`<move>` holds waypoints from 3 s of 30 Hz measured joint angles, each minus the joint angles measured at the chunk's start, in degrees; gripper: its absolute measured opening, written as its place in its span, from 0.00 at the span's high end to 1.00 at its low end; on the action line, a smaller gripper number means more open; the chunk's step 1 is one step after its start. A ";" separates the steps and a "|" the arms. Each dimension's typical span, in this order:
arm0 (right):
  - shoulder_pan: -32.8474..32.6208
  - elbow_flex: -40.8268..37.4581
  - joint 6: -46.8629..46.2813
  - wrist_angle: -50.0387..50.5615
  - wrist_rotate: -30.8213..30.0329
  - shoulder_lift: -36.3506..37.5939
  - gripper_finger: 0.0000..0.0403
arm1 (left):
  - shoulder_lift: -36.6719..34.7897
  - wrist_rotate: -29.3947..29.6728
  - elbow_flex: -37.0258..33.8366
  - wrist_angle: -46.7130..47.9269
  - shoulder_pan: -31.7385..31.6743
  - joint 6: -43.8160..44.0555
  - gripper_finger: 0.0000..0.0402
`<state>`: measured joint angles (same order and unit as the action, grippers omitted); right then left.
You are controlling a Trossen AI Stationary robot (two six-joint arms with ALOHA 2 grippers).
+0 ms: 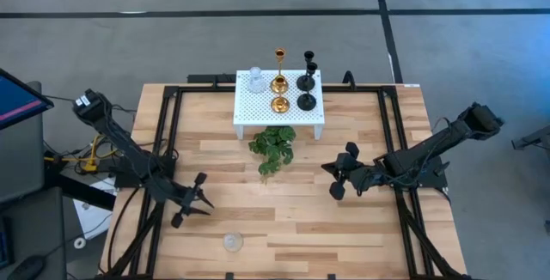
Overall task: Pick & Place candle stick holders
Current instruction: Put the transparent candle holder on the shelf aligned with the other transparent candle holder
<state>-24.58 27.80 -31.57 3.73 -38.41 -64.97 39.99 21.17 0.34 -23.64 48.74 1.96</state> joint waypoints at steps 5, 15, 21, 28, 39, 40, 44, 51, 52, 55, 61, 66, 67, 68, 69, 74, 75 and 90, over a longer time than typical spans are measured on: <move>0.00 -0.01 0.00 0.00 0.00 0.00 1.00 | 4.84 -0.04 0.00 -1.70 -2.09 1.19 0.58; 0.00 0.01 0.00 0.07 0.02 0.00 1.00 | 17.35 -6.19 0.02 -15.35 -6.34 5.48 0.31; 0.00 0.01 0.00 0.07 0.02 0.00 1.00 | 24.10 -9.07 0.02 -23.20 -6.52 5.53 0.25; -0.02 0.01 0.00 0.07 0.02 0.00 1.00 | 29.95 -8.94 0.05 -32.34 -6.52 5.43 0.24; -0.04 0.01 0.00 0.07 0.02 0.02 1.00 | 40.61 -9.42 7.31 -33.91 -8.41 4.81 0.24; -0.04 0.01 0.00 0.07 0.03 0.02 1.00 | 41.86 -10.06 7.94 -33.90 -8.76 4.46 0.24; -0.05 0.01 0.00 0.08 1.11 0.02 1.00 | 45.89 -16.61 10.18 -33.94 -9.64 4.31 0.25; -0.15 0.03 0.01 0.07 1.11 0.02 1.00 | 48.09 -22.56 12.80 -34.36 -9.68 3.11 0.28; -0.15 0.03 0.00 0.07 1.11 0.02 1.00 | 47.97 -22.50 13.05 -34.35 -9.69 2.34 0.28; -0.15 0.03 0.00 0.06 1.11 0.02 1.00 | 47.38 -22.58 13.59 -35.18 -9.67 0.00 0.29; -0.13 0.03 0.00 0.07 1.11 0.02 1.00 | 47.40 -23.19 13.64 -39.13 -9.67 -1.64 0.29; -0.15 0.03 0.00 0.07 1.11 0.02 1.00 | 47.40 -23.17 13.62 -40.46 -9.67 -1.64 0.29; -0.13 0.03 0.00 0.07 1.11 0.02 1.00 | 47.40 -23.17 13.64 -40.50 -9.67 -1.60 0.29; -0.15 0.03 0.00 0.07 1.11 0.02 1.00 | 47.40 -23.17 13.74 -40.49 -9.67 -1.58 0.29; -0.15 0.03 0.00 0.07 1.11 0.02 1.00 | 47.40 -23.17 14.00 -40.44 -9.67 -1.55 0.29; -0.14 0.03 0.00 0.07 1.11 0.02 1.00 | 47.40 -23.18 15.68 -40.59 -9.67 -1.68 0.29; -0.15 0.03 0.00 0.06 1.11 0.02 1.00 | 47.40 -23.18 15.80 -40.58 -9.67 -1.68 0.29; -0.14 0.03 0.01 0.07 1.11 0.02 1.00 | 48.33 -23.17 15.82 -40.28 -9.71 -0.75 0.29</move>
<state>-24.72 27.83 -31.56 3.79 -37.30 -64.95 88.32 -2.00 16.16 -63.92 39.03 1.21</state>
